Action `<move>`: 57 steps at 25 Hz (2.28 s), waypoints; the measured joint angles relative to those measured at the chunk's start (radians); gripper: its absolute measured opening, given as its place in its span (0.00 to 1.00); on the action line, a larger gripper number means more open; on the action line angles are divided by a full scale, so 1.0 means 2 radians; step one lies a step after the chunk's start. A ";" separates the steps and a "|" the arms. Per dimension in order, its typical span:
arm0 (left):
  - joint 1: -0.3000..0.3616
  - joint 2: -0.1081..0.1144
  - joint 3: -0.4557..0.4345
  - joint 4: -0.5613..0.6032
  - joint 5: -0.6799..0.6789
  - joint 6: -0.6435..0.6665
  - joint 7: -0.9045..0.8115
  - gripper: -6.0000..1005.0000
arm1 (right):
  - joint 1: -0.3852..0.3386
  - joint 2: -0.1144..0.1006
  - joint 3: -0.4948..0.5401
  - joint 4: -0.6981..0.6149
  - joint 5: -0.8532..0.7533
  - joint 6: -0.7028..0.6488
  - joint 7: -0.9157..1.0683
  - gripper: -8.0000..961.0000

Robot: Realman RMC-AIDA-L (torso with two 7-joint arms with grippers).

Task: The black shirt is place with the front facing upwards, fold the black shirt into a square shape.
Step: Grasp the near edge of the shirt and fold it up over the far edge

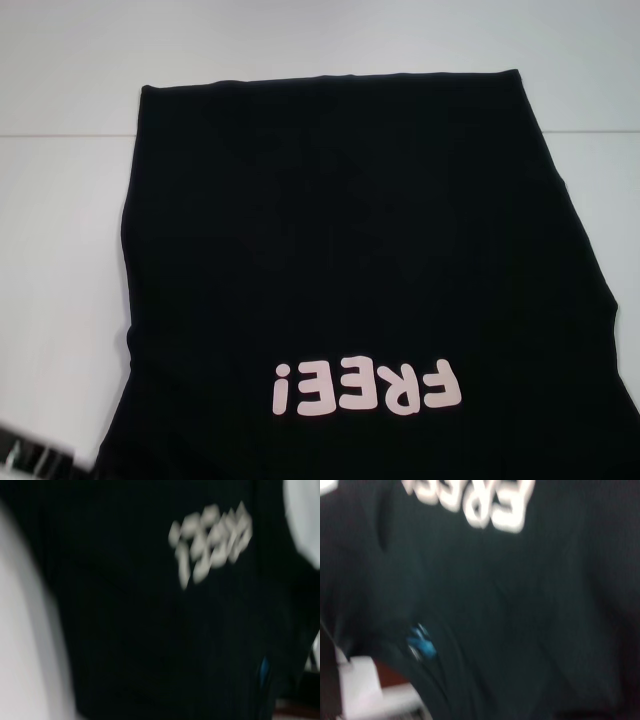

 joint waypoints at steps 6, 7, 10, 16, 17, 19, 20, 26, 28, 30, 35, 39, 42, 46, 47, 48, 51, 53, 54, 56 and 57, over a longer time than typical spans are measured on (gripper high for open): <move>-0.028 0.015 -0.076 -0.007 -0.059 -0.047 -0.012 0.14 | -0.011 -0.013 0.121 0.020 0.099 0.027 0.007 0.07; -0.032 0.017 -0.081 -0.011 -0.068 -0.063 -0.016 0.14 | -0.013 -0.015 0.136 0.027 0.120 0.037 0.008 0.07; -0.044 0.023 -0.090 -0.030 -0.107 -0.132 -0.026 0.14 | -0.018 -0.017 0.156 0.046 0.180 0.084 0.007 0.08; -0.039 0.011 -0.091 -0.060 -0.213 -0.275 -0.010 0.15 | -0.031 0.005 0.159 0.104 0.303 0.231 -0.056 0.08; -0.038 0.008 -0.091 -0.067 -0.231 -0.293 -0.003 0.15 | -0.033 0.009 0.159 0.114 0.320 0.255 -0.069 0.08; -0.036 0.003 -0.091 -0.075 -0.253 -0.318 0.009 0.15 | -0.036 0.020 0.160 0.130 0.349 0.296 -0.094 0.08; -0.033 -0.003 -0.092 -0.083 -0.275 -0.346 0.022 0.15 | -0.039 0.027 0.160 0.135 0.365 0.317 -0.110 0.08; -0.026 -0.024 -0.090 -0.106 -0.346 -0.428 0.068 0.15 | -0.050 0.056 0.159 0.144 0.443 0.400 -0.179 0.09; -0.027 -0.027 -0.089 -0.112 -0.352 -0.442 0.074 0.15 | -0.048 0.058 0.158 0.153 0.451 0.416 -0.196 0.09; -0.029 -0.031 -0.088 -0.115 -0.357 -0.459 0.082 0.15 | -0.043 0.061 0.158 0.165 0.461 0.434 -0.214 0.09; -0.032 -0.042 -0.088 -0.118 -0.389 -0.496 0.107 0.16 | -0.033 0.069 0.159 0.172 0.480 0.459 -0.252 0.09; -0.034 -0.045 -0.087 -0.118 -0.415 -0.510 0.124 0.16 | -0.029 0.071 0.157 0.174 0.508 0.473 -0.277 0.09; -0.035 -0.051 -0.076 -0.118 -0.418 -0.522 0.131 0.16 | -0.021 0.072 0.154 0.177 0.514 0.490 -0.285 0.10; -0.036 -0.062 -0.068 -0.118 -0.418 -0.543 0.144 0.17 | -0.014 0.076 0.141 0.177 0.513 0.515 -0.295 0.10; -0.036 -0.065 -0.068 -0.118 -0.418 -0.548 0.149 0.17 | -0.013 0.078 0.139 0.177 0.513 0.520 -0.300 0.10; -0.036 -0.068 -0.068 -0.118 -0.418 -0.553 0.153 0.17 | -0.013 0.080 0.138 0.177 0.514 0.526 -0.305 0.10; -0.036 -0.076 -0.068 -0.118 -0.418 -0.569 0.161 0.17 | -0.008 0.083 0.135 0.179 0.514 0.550 -0.317 0.10; -0.038 -0.081 -0.068 -0.118 -0.418 -0.584 0.162 0.17 | -0.006 0.084 0.124 0.182 0.513 0.568 -0.319 0.10; -0.039 -0.083 -0.067 -0.118 -0.418 -0.592 0.162 0.17 | -0.005 0.084 0.118 0.183 0.513 0.572 -0.321 0.10; -0.041 -0.088 -0.067 -0.121 -0.418 -0.604 0.170 0.17 | -0.005 0.084 0.110 0.183 0.514 0.576 -0.324 0.10; -0.041 -0.090 -0.067 -0.122 -0.418 -0.607 0.175 0.17 | -0.005 0.084 0.110 0.183 0.514 0.576 -0.324 0.11</move>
